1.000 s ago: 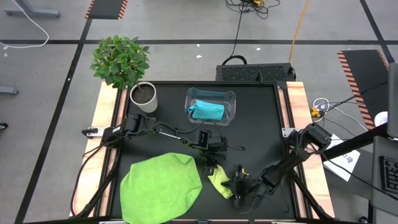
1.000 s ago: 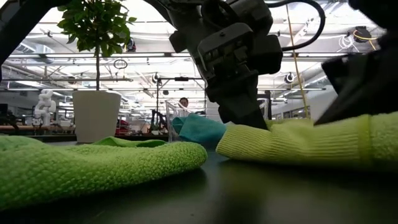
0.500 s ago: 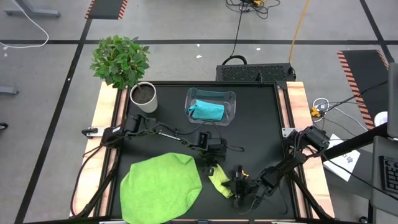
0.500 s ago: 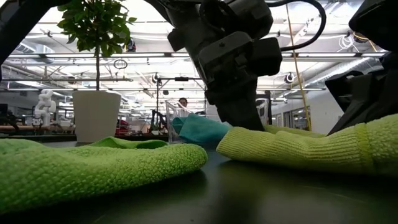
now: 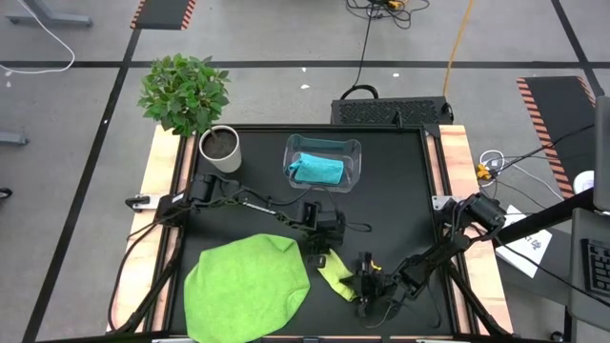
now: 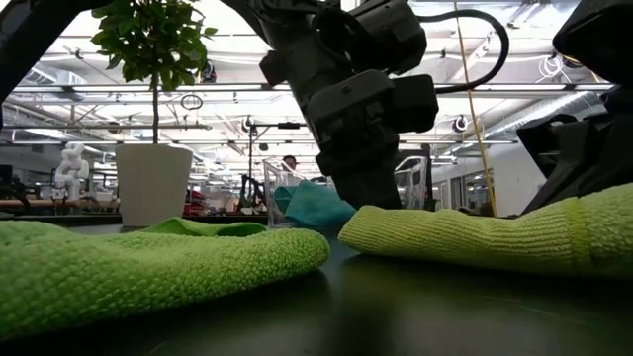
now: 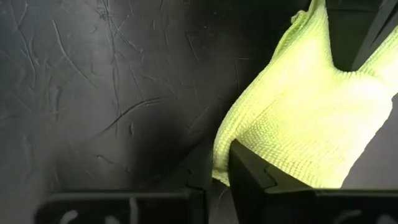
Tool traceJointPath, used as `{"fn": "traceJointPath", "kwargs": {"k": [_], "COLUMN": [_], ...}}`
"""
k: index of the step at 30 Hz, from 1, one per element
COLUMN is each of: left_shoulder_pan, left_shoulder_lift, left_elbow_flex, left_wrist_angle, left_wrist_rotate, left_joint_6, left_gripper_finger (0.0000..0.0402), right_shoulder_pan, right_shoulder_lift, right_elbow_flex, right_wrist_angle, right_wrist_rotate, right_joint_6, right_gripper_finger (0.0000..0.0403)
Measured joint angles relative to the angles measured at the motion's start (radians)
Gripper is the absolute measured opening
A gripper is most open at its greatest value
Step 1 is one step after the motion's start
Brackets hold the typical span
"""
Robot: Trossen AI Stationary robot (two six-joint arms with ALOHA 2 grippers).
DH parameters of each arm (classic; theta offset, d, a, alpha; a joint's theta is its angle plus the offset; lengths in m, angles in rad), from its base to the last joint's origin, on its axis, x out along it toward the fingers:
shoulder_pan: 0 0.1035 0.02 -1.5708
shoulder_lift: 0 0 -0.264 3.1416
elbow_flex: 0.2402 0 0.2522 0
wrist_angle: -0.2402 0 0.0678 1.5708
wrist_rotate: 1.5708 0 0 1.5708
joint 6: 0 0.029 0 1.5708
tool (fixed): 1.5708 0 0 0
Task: Fold microfiber towels
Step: Fold the light green towel
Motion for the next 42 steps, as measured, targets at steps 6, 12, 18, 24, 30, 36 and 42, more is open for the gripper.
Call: {"fn": "traceJointPath", "kwargs": {"k": [6, 12, 18, 24, 30, 36, 42], "left_shoulder_pan": [-0.006, -0.005, -0.008, -0.033, -0.114, -0.145, -0.115], "left_shoulder_lift": [-0.001, -0.046, -0.141, -0.190, -0.185, -0.183, -0.184], "left_elbow_flex": [0.011, 0.011, 0.012, 0.015, -0.064, -0.126, -0.179], "left_wrist_angle": [0.006, 0.007, 0.002, -0.021, 0.112, 0.228, 0.359], "left_wrist_rotate": [-0.003, -0.031, -0.055, 0.025, 0.085, 0.031, 0.008], "left_joint_6": [0.050, 0.059, 0.084, 0.050, 0.031, 0.075, 0.080], "left_gripper_finger": [0.0108, 0.0187, 0.0238, 0.0238, 0.0190, 0.0067, 0.0013], "right_shoulder_pan": [0.000, -0.005, -0.005, -0.005, -0.005, -0.005, -0.005], "right_shoulder_lift": [-0.001, -0.001, 0.000, 0.000, 0.001, 0.001, 0.002], "right_elbow_flex": [-0.020, -0.047, -0.048, -0.049, -0.053, -0.053, -0.054], "right_wrist_angle": [0.010, 0.026, 0.036, 0.036, 0.037, 0.040, 0.073], "right_wrist_rotate": [-0.015, -0.029, -0.037, -0.036, -0.035, -0.034, -0.034], "right_joint_6": [0.033, 0.063, 0.058, 0.054, 0.052, 0.051, 0.028], "right_gripper_finger": [0.0000, 0.0000, 0.0000, 0.0000, 0.0000, 0.0000, 0.0000]}}
